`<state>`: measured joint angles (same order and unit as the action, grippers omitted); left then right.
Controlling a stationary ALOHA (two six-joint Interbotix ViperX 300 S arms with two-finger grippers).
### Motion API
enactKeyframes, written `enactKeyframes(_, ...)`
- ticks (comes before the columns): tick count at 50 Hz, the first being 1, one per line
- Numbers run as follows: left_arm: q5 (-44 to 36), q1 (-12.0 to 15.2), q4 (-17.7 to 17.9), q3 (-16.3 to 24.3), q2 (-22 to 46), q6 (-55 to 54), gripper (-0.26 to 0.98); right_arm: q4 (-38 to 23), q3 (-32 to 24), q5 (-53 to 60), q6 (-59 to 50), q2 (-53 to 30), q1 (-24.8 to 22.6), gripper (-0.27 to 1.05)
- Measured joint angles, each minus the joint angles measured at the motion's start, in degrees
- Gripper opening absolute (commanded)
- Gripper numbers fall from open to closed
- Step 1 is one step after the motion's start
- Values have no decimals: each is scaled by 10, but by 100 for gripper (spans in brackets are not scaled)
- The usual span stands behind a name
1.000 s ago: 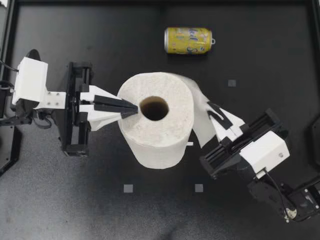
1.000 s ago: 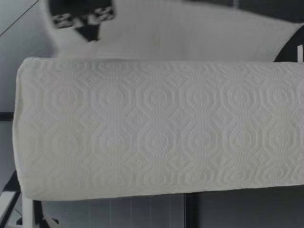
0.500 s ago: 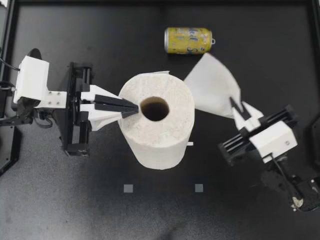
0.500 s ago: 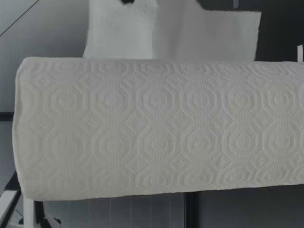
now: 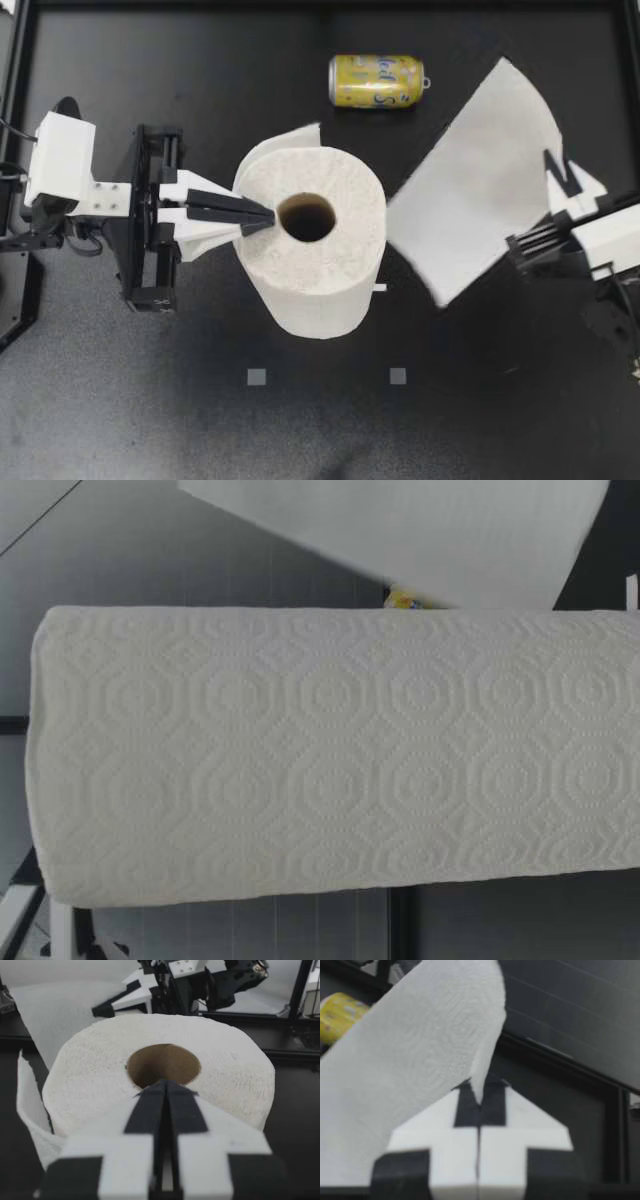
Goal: Pick up a piece of paper towel and place it on the spilled liquid.
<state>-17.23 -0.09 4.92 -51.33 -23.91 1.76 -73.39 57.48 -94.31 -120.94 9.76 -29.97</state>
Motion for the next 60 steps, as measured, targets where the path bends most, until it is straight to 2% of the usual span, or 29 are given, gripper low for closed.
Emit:
enactKeyframes(8, 0, -1, 0, 0, 0, 0, 8, 0, 15, 3, -3, 31, 3, -11)
enactKeyframes(13, -2, -1, 0, 0, 0, 0, 8, -24, 22, 40, -3, 44, 27, -11)
enactKeyframes(20, -18, 0, -1, -5, -3, 0, 8, -70, 31, 128, -2, 52, 107, -11)
enactKeyframes(28, -39, -1, 0, -11, -7, 4, 8, -124, 44, 176, 7, 59, 193, -11)
enactKeyframes(44, -62, -4, 0, -11, -22, 4, 8, -164, 59, 308, 84, 80, 346, -11)
enactKeyframes(53, -91, -8, -2, -11, -36, 8, 8, -227, 59, 396, 88, 75, 444, -11)
enactKeyframes(60, -95, -9, -4, -19, -44, 6, 8, -265, 52, 464, 89, 55, 503, -11)
